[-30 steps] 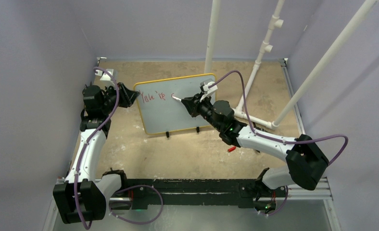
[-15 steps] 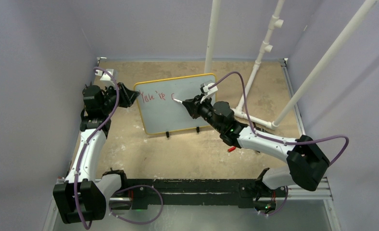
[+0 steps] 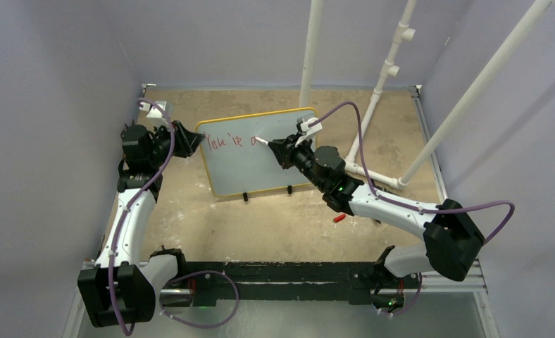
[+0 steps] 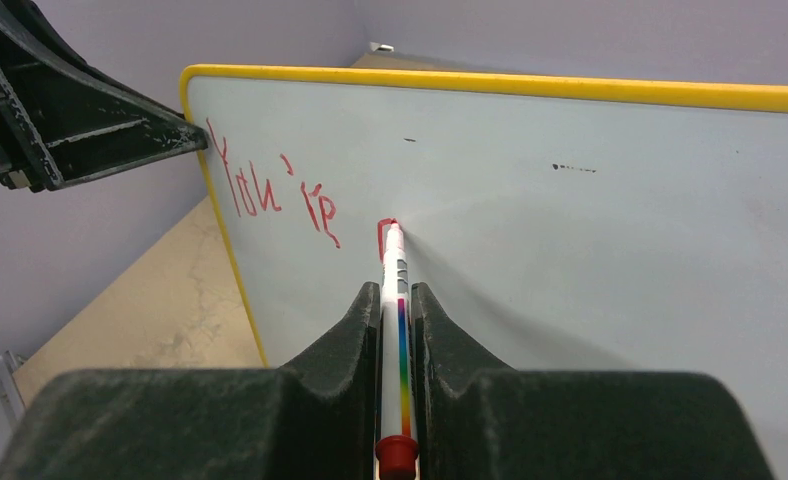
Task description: Write a sentence on the whiteboard
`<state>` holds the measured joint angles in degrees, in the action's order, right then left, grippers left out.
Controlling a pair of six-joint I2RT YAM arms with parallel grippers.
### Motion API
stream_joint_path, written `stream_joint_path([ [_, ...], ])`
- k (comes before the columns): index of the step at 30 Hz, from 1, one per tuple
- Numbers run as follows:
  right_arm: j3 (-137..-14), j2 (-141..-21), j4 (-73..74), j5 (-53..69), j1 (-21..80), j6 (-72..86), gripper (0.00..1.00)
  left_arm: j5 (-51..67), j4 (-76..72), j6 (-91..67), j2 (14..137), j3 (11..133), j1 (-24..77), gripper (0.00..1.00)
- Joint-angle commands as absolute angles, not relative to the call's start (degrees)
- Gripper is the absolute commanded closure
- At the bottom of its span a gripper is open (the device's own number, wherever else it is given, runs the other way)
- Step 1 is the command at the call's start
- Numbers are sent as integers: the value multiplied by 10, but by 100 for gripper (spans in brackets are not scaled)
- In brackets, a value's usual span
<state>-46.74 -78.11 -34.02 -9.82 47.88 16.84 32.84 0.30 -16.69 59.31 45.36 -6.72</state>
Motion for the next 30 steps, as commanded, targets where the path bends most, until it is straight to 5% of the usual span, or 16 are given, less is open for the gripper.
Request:
stream_joint_path([
  [1, -493, -773, -359, -127, 473, 156, 100, 341, -15, -156, 593, 453, -70, 77],
  [30, -446, -752, -326, -143, 473, 173, 100, 342, -17, -156, 592, 453, -70, 77],
])
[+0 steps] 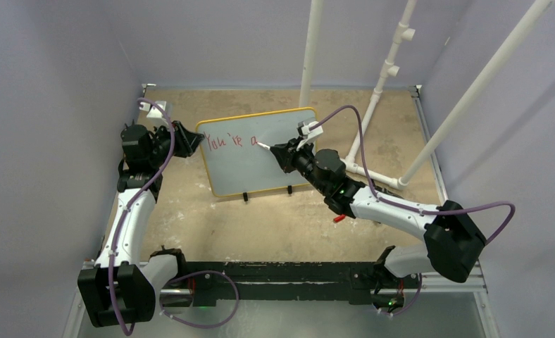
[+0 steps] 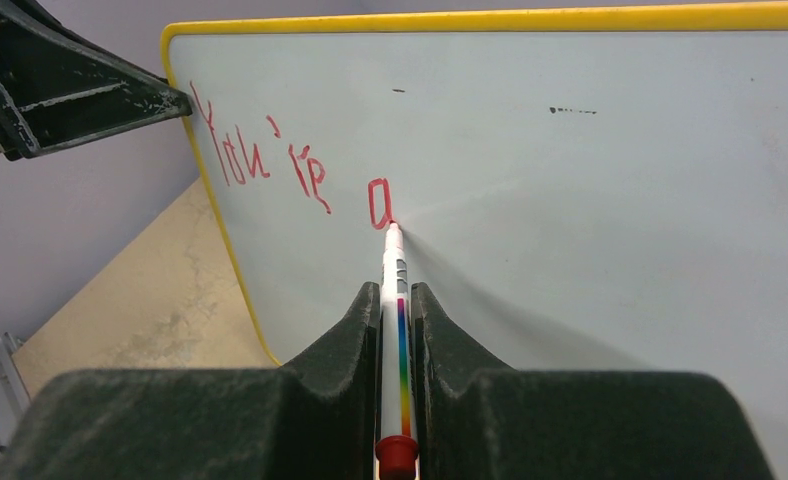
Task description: Write a sentence on the whiteboard
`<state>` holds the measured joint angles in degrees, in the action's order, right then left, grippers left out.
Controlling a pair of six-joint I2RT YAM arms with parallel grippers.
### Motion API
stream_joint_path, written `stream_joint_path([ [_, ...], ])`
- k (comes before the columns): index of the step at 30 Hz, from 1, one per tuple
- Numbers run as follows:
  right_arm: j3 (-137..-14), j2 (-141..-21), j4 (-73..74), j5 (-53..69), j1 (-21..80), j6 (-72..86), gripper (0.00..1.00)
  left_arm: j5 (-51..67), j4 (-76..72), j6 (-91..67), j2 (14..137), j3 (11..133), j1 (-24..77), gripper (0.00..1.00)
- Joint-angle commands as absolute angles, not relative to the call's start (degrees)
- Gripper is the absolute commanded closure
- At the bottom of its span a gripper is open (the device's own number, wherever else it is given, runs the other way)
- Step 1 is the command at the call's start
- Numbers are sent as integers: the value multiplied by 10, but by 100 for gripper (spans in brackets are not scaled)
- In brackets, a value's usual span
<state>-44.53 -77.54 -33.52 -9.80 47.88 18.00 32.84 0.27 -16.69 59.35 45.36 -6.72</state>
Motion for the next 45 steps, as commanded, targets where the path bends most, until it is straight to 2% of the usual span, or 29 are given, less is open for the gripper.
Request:
stream_joint_path([
  [1, -448, -750, -326, -142, 473, 171, 100, 342, -17, -156, 592, 453, -70, 77],
  [18, -473, -756, -349, -112, 473, 163, 100, 341, -16, -156, 592, 452, -70, 77],
  [36, -420, -751, -330, -129, 473, 188, 100, 342, -16, -156, 591, 453, -70, 77],
  [45, -446, -755, -344, -137, 473, 182, 100, 341, -16, -156, 591, 452, -70, 77],
])
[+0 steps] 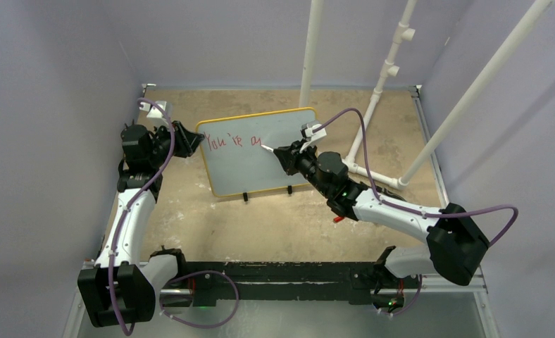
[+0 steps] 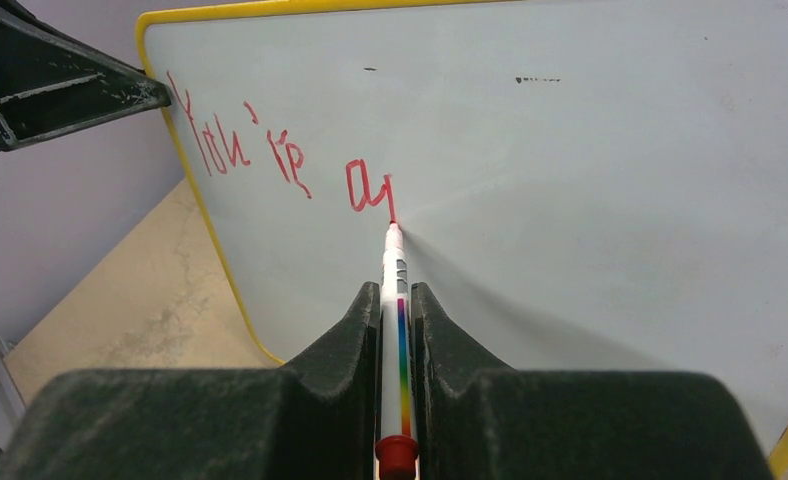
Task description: Write a sentence on the whiteboard
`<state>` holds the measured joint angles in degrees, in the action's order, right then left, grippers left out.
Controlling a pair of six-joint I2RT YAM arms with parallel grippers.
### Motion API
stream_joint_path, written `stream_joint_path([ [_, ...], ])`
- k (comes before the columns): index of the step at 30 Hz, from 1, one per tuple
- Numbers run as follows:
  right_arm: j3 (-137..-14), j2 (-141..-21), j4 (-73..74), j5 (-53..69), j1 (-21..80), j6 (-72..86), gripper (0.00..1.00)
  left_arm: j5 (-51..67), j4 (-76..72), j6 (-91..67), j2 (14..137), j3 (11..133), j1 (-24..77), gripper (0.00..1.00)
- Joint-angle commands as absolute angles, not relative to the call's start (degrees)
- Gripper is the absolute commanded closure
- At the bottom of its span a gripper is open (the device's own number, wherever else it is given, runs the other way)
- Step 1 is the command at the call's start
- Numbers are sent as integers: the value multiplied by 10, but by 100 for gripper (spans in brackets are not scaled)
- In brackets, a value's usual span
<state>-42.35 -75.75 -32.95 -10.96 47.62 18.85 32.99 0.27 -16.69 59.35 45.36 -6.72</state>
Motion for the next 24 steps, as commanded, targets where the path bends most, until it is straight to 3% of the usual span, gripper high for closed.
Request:
stream_joint_path([
  [1, -450, -755, -348, -139, 473, 181, 100, 341, -16, -156, 591, 452, -70, 77],
  [24, -439, -739, -332, -169, 473, 179, 100, 342, -17, -156, 592, 453, -70, 77],
])
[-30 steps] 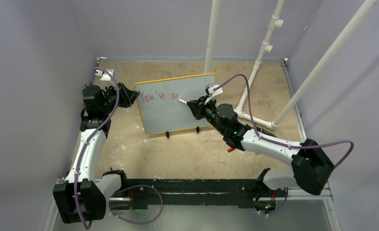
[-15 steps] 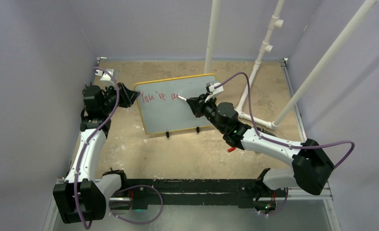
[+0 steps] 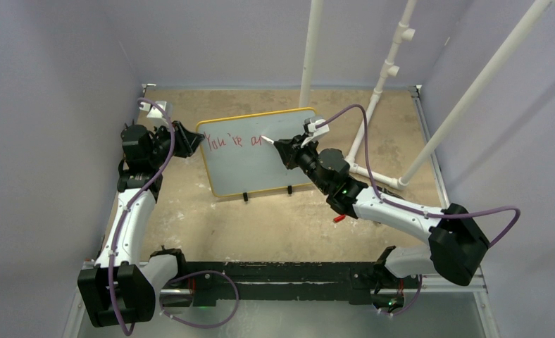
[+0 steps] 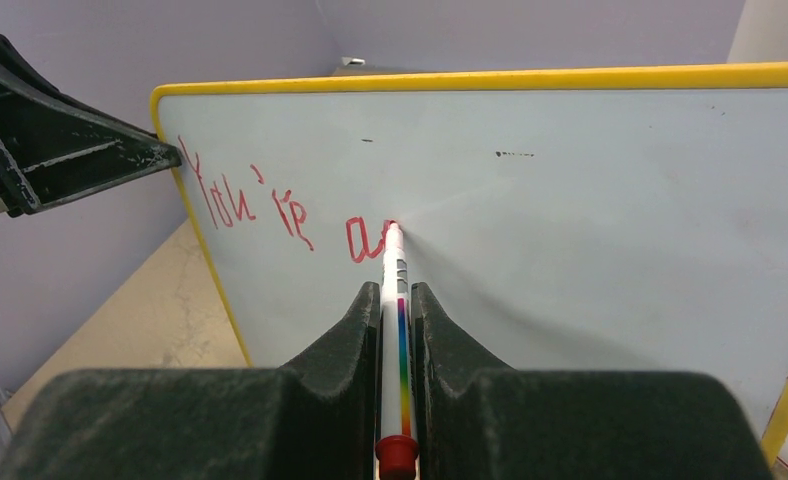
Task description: Write a sentence on the whiteboard
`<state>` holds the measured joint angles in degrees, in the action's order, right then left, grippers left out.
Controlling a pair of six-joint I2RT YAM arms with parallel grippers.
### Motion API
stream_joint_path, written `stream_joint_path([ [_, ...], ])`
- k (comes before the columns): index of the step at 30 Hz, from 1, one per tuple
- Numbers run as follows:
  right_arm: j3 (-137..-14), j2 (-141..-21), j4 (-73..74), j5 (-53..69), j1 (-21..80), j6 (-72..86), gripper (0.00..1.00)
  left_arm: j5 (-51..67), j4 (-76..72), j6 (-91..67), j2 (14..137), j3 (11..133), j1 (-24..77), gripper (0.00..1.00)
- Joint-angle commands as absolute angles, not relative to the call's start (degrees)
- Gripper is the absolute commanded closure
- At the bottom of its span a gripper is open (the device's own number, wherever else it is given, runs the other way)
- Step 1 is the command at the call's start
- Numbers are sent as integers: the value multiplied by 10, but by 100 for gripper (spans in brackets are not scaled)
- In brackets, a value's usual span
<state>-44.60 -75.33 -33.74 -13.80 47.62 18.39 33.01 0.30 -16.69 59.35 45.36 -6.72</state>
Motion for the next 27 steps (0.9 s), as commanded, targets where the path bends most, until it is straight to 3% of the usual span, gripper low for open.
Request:
stream_joint_path([
  [1, -437, -741, -330, -170, 473, 180, 100, 343, -17, -157, 592, 453, -70, 77],
  [27, -438, -747, -367, -147, 473, 189, 100, 342, -16, -156, 592, 452, -70, 77],
])
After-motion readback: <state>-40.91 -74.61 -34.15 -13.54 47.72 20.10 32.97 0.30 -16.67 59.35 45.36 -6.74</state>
